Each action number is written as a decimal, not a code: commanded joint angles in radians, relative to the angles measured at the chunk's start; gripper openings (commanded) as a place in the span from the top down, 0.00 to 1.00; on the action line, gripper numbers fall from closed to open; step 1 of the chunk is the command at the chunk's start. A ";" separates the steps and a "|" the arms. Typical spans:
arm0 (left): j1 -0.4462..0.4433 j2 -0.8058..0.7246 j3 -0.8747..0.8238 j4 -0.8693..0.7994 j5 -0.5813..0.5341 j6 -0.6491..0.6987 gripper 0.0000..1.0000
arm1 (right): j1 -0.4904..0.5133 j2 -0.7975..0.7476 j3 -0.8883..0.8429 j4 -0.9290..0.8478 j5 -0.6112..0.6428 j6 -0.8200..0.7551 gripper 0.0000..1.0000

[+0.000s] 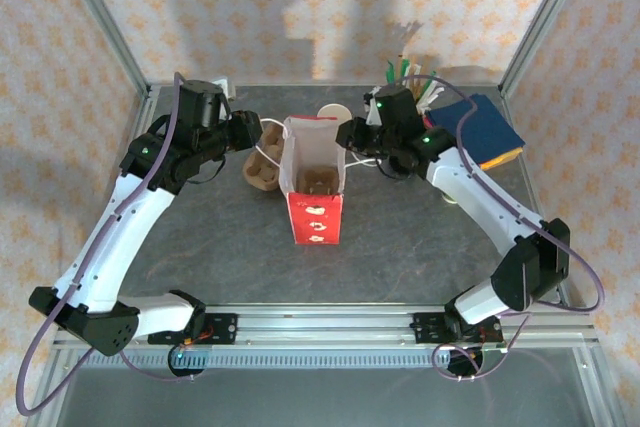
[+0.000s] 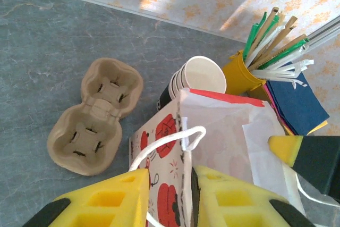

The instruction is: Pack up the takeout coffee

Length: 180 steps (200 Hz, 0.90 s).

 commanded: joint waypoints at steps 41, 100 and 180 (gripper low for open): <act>0.024 -0.026 -0.023 0.037 0.032 -0.002 0.71 | -0.053 0.033 0.093 -0.055 -0.065 -0.098 0.65; 0.031 -0.042 -0.045 0.024 0.021 0.047 0.61 | -0.101 0.004 0.244 -0.245 0.053 -0.123 0.45; 0.032 -0.252 -0.417 0.300 0.037 0.092 0.23 | -0.314 -0.304 0.097 -0.439 0.379 -0.048 0.19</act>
